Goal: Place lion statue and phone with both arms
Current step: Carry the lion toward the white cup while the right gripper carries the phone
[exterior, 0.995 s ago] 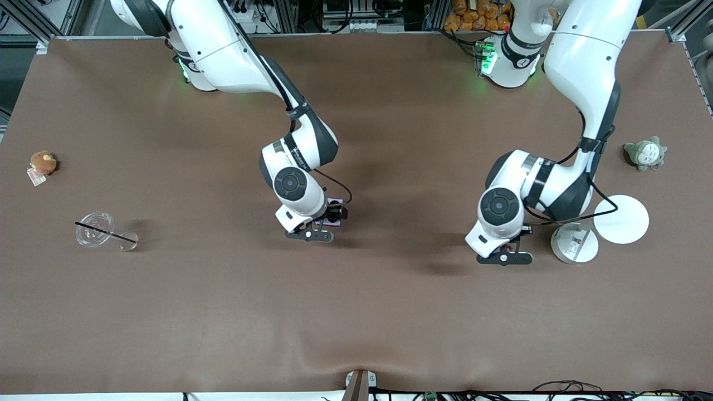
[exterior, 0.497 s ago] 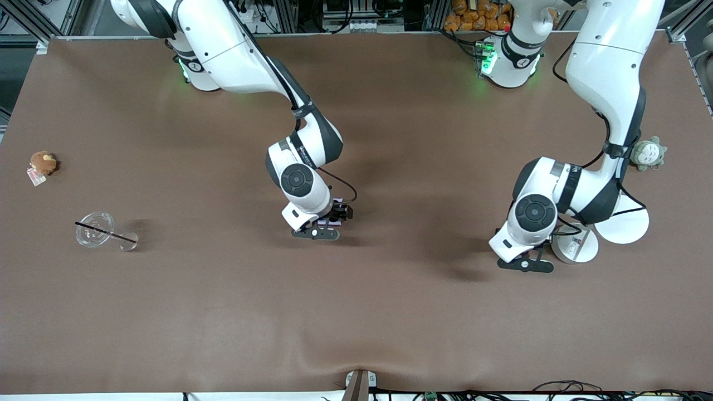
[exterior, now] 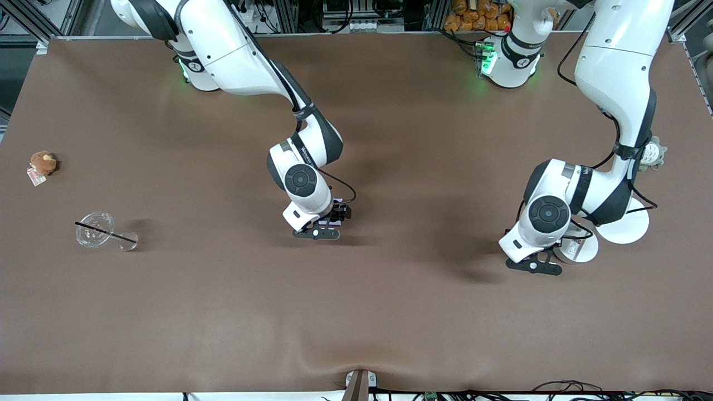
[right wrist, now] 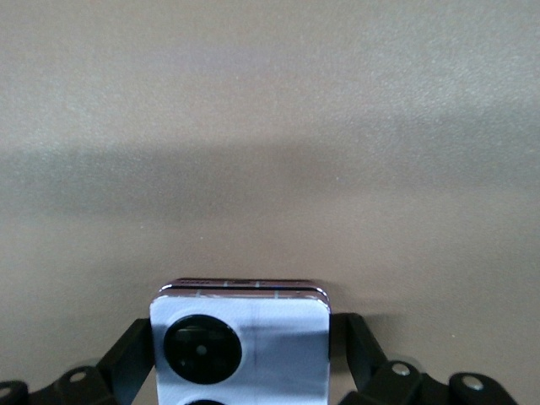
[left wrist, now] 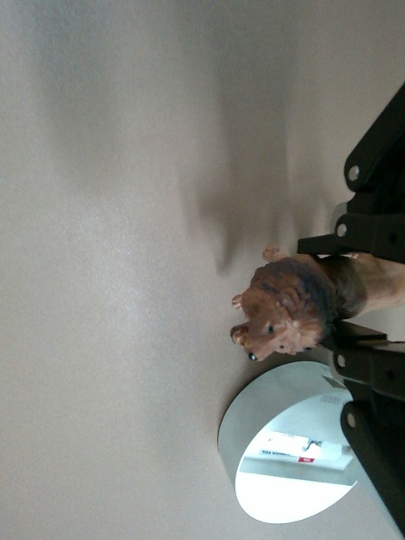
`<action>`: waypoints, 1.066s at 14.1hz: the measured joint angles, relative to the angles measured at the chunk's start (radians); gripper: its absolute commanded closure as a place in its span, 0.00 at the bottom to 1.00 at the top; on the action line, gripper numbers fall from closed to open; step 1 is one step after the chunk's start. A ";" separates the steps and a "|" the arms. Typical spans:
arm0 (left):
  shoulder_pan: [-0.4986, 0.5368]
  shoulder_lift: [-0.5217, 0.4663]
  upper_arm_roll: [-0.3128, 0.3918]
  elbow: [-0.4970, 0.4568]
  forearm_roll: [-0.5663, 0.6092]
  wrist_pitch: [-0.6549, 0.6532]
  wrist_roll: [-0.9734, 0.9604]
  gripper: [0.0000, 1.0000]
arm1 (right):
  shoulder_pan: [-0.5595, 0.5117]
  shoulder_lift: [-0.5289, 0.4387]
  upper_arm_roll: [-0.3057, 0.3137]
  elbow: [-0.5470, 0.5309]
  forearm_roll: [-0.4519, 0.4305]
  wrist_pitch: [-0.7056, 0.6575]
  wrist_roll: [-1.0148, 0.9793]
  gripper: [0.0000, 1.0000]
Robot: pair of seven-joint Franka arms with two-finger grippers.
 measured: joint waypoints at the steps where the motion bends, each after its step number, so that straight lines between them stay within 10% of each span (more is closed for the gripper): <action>1: 0.009 0.000 0.000 -0.002 0.000 0.003 0.016 1.00 | 0.001 0.000 0.000 0.000 0.000 0.000 0.000 0.11; 4: 0.033 0.000 0.000 -0.013 0.000 0.030 0.041 1.00 | 0.003 -0.003 -0.001 0.002 -0.005 -0.008 0.000 0.61; 13: 0.069 0.005 0.000 -0.049 0.000 0.077 0.072 0.99 | -0.138 -0.131 -0.135 0.022 -0.005 -0.173 -0.080 0.61; 15: 0.072 0.005 0.000 -0.050 0.000 0.078 0.076 0.82 | -0.209 -0.190 -0.158 0.022 -0.005 -0.242 -0.192 0.61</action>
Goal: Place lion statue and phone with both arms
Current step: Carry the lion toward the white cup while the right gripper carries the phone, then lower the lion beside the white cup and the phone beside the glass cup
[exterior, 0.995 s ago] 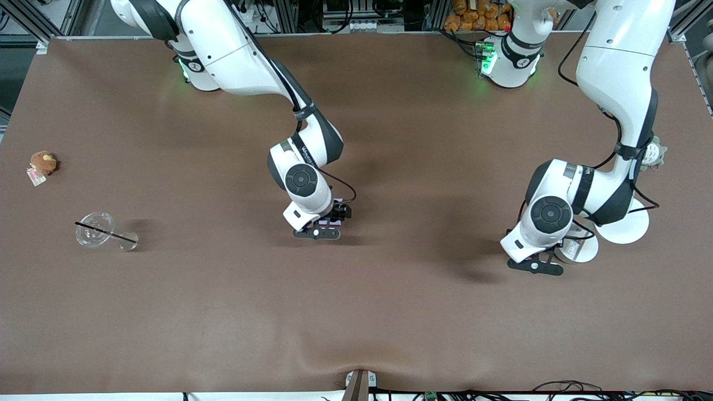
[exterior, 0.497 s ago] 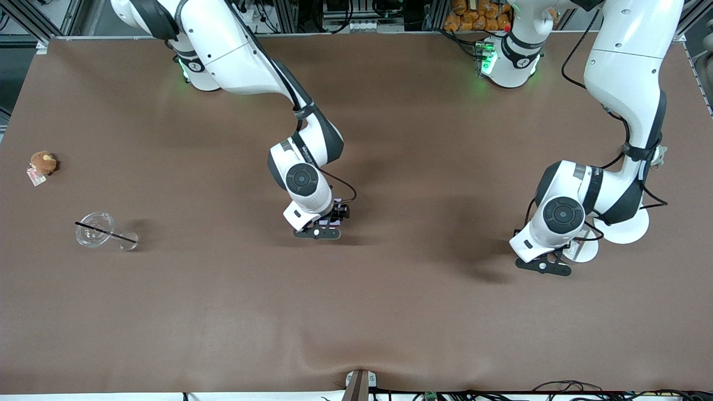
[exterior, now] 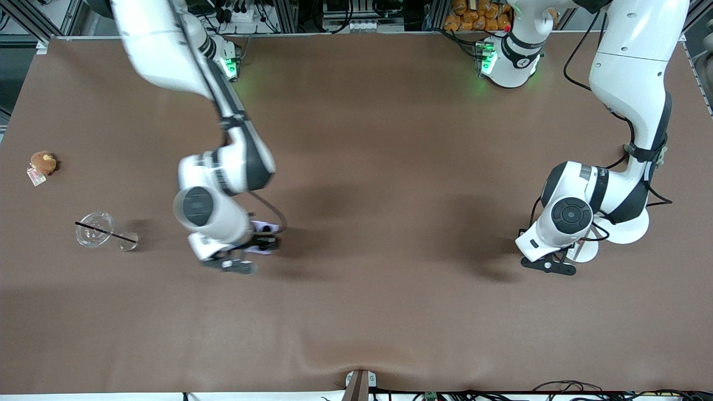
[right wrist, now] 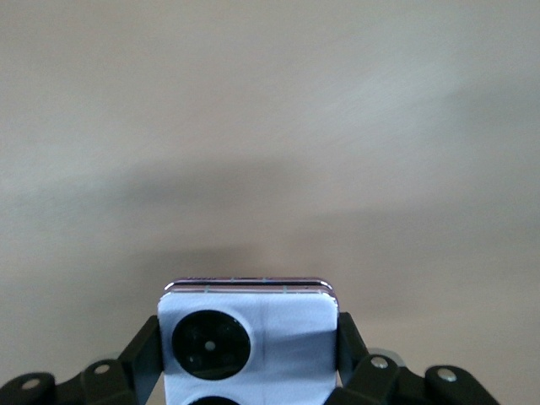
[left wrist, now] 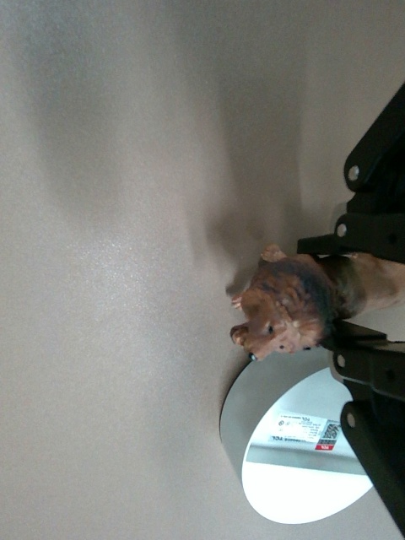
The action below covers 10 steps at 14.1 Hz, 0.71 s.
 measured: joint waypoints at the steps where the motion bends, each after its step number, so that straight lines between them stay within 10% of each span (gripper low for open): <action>1: 0.000 0.000 -0.001 0.000 0.000 0.000 0.000 0.59 | -0.034 -0.022 -0.005 -0.001 0.000 -0.036 -0.054 0.62; 3: 0.000 0.000 -0.002 -0.001 0.000 0.000 0.000 0.09 | -0.092 -0.040 -0.007 -0.008 0.000 -0.087 -0.139 0.61; 4: 0.000 0.000 -0.002 -0.001 0.000 0.000 0.000 0.00 | -0.118 -0.039 -0.008 -0.015 0.000 -0.097 -0.177 0.60; 10: 0.020 -0.002 -0.008 0.001 0.000 0.008 -0.002 0.00 | -0.321 0.041 -0.008 -0.057 -0.001 -0.025 -0.516 0.61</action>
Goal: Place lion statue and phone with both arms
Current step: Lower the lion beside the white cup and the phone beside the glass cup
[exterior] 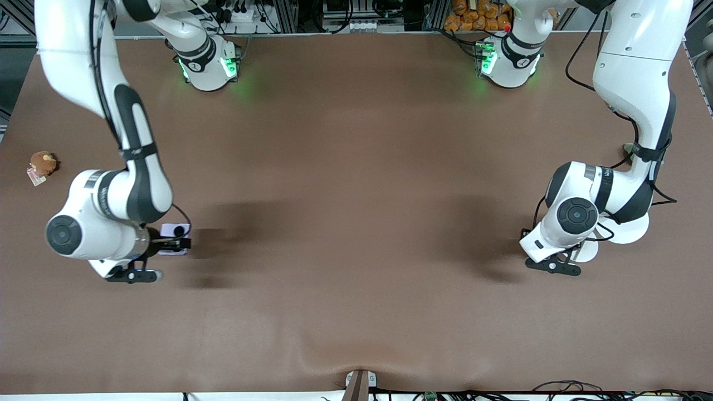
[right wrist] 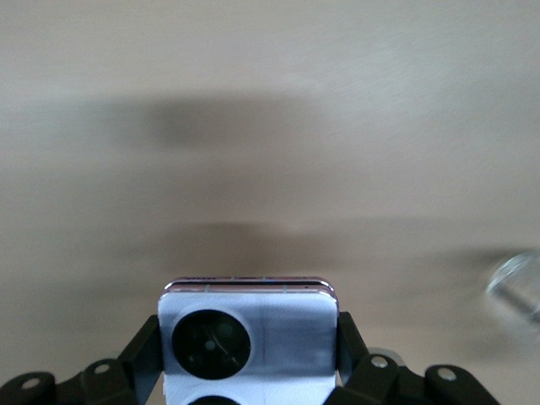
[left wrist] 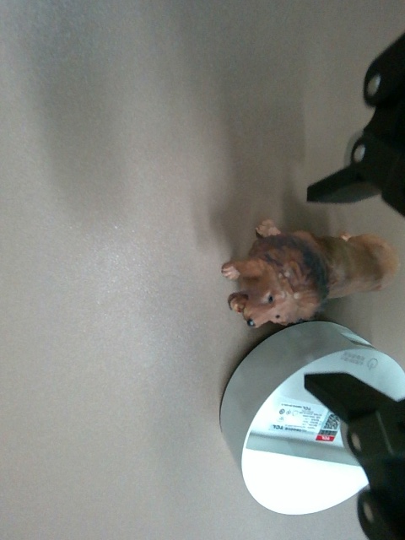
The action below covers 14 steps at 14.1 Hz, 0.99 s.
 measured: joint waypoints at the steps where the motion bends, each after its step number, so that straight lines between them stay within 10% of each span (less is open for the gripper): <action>1: 0.001 -0.003 -0.008 0.001 0.000 0.000 -0.006 0.00 | -0.022 0.025 0.000 -0.001 0.000 0.033 -0.037 0.61; 9: 0.000 -0.102 -0.097 0.004 0.000 -0.148 -0.020 0.00 | -0.038 0.113 0.016 -0.006 0.001 0.075 -0.065 0.59; 13: 0.000 -0.164 -0.108 0.005 -0.050 -0.213 -0.020 0.00 | -0.044 0.114 0.014 -0.012 0.001 0.077 -0.065 0.00; 14: 0.001 -0.179 -0.117 0.005 -0.059 -0.234 -0.020 0.00 | -0.045 0.114 0.014 -0.014 0.001 0.077 -0.065 0.00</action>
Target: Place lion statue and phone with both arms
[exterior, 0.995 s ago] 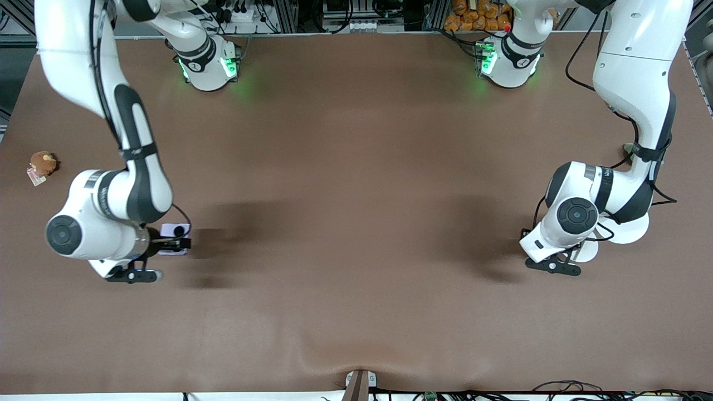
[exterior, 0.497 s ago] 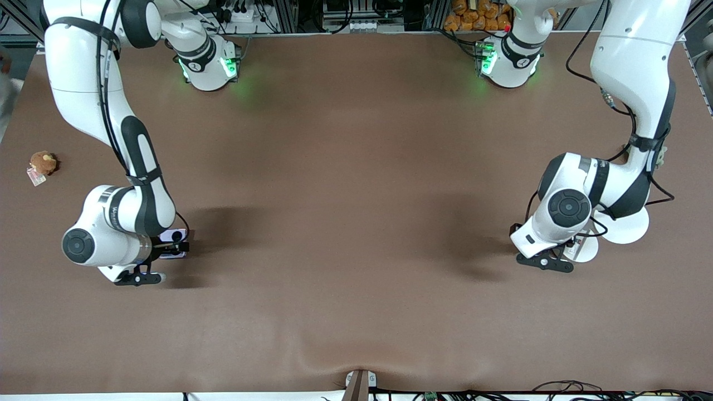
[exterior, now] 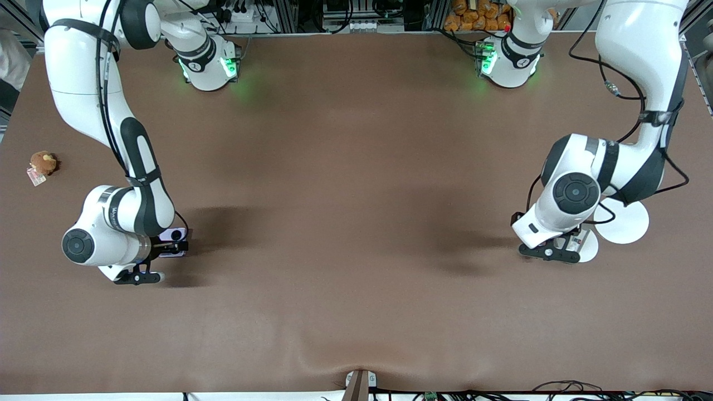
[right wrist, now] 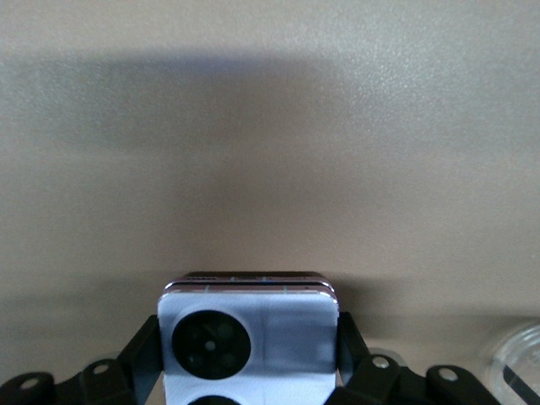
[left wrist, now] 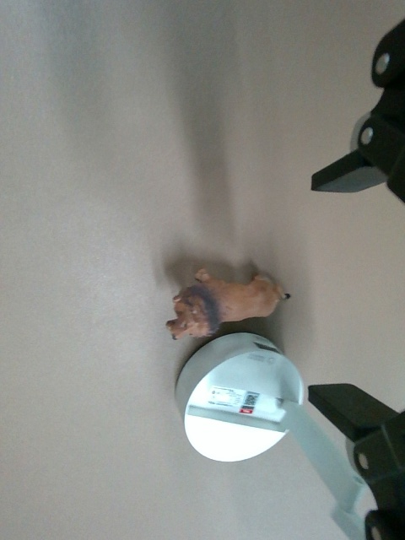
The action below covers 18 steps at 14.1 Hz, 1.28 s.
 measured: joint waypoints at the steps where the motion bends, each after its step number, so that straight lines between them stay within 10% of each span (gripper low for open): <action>1: 0.000 -0.016 -0.013 0.001 -0.007 -0.026 0.000 0.00 | -0.001 0.001 0.000 -0.003 0.000 0.002 0.000 0.00; 10: -0.001 -0.200 -0.065 0.075 -0.157 -0.286 -0.003 0.00 | -0.005 -0.034 -0.002 0.062 0.000 -0.001 -0.001 0.00; 18: 0.024 -0.252 -0.073 0.366 -0.220 -0.540 -0.003 0.00 | 0.008 -0.441 -0.001 0.103 -0.098 -0.330 -0.009 0.00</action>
